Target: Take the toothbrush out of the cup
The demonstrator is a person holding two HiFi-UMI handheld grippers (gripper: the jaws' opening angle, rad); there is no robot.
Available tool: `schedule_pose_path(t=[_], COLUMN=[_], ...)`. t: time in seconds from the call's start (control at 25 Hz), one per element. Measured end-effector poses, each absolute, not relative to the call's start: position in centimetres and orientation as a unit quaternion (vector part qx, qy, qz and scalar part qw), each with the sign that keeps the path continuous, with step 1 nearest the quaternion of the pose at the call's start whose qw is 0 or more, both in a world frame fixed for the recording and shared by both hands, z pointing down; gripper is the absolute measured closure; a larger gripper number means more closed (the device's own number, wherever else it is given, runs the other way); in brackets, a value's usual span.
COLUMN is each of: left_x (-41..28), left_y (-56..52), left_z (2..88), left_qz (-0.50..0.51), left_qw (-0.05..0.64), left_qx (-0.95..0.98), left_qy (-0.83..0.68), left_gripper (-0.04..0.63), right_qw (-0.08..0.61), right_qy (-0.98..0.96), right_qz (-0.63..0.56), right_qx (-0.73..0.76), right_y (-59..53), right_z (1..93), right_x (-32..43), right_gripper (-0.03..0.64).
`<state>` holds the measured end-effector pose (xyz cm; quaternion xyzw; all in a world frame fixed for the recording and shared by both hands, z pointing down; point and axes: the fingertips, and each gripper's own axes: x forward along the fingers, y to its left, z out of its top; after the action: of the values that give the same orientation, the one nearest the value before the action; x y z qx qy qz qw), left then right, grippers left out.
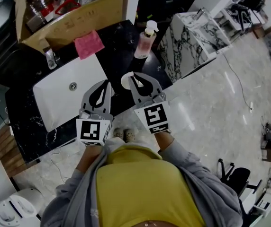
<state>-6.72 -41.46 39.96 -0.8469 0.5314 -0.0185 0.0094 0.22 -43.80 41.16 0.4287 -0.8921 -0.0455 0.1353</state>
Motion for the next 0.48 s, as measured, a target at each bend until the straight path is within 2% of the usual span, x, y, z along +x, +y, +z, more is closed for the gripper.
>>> schedule_pose_path(t=[0.48], left_x=[-4.8], left_y=[-41.6], left_z=[34.9], left_qz=[0.003], left_qw=[0.038], left_qx=[-0.848], left_qy=[0.529], left_gripper=[0.595], right_qw=[0.011], right_qy=[-0.869], right_qz=[-0.003], right_qx=[0.495], right_y=[-42.8], right_z=[33.5], right_x=[6.1], right_gripper=[0.586])
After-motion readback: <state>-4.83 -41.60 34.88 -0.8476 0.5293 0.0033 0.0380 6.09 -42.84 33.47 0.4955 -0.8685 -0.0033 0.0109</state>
